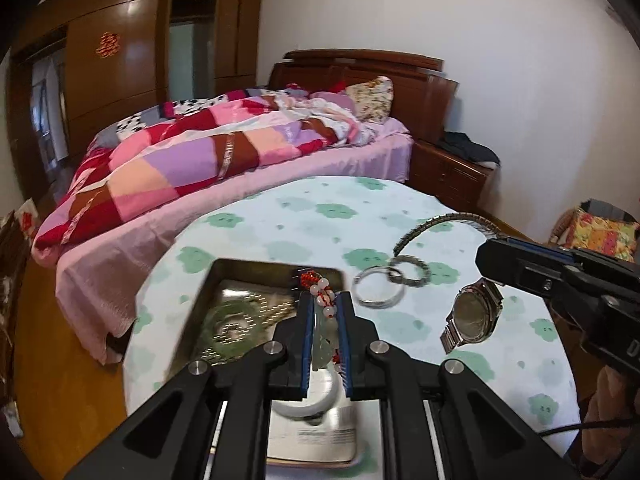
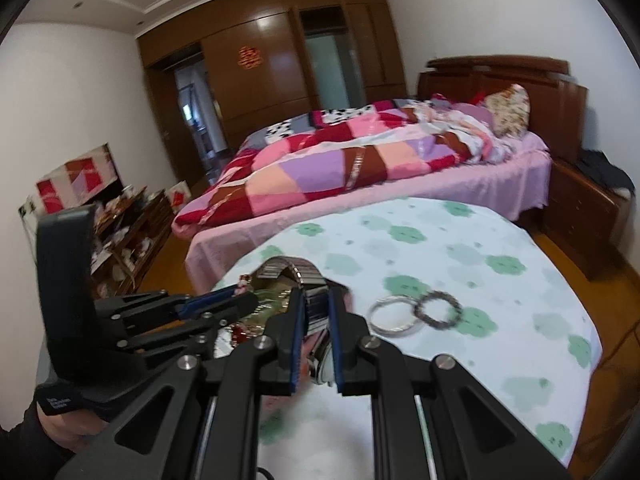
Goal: Organize jewelry
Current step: 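Carry the watch with the right tool while the left tool carries the pendant to the box, then open the right tool to drop the watch while the left tool releases the pendant into the box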
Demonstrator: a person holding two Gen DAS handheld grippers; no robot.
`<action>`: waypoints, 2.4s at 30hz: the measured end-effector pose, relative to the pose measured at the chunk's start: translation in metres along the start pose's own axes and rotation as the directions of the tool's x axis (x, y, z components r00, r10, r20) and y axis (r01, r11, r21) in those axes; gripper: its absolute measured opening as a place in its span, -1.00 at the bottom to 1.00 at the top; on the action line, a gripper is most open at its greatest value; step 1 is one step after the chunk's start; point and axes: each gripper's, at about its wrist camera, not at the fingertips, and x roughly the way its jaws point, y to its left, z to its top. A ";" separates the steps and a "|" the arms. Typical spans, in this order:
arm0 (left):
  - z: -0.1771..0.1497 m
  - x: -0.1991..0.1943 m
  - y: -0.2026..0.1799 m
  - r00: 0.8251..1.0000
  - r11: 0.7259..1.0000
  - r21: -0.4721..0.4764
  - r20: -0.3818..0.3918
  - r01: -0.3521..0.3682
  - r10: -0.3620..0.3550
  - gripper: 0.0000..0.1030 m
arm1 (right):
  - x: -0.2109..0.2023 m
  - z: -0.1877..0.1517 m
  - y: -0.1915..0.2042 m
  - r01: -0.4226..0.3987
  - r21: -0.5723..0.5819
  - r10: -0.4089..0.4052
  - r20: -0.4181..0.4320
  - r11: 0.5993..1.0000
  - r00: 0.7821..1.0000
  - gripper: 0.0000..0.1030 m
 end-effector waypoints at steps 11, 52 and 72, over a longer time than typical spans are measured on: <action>-0.012 0.015 0.046 0.999 0.995 -0.095 -0.034 -0.040 0.037 -0.79 | 0.034 -0.007 0.041 -0.043 -0.099 0.037 -0.068 0.994 0.997 -0.72; -0.025 0.024 0.058 0.995 0.984 -0.156 -0.069 -0.084 0.074 0.34 | 0.049 -0.045 0.010 -0.054 0.016 0.056 -0.173 0.998 0.983 -0.42; 0.020 0.091 -0.022 0.982 0.989 -0.071 -0.151 -0.128 0.116 0.34 | 0.115 -0.033 -0.143 0.304 0.118 -0.255 -0.315 0.945 0.914 -0.25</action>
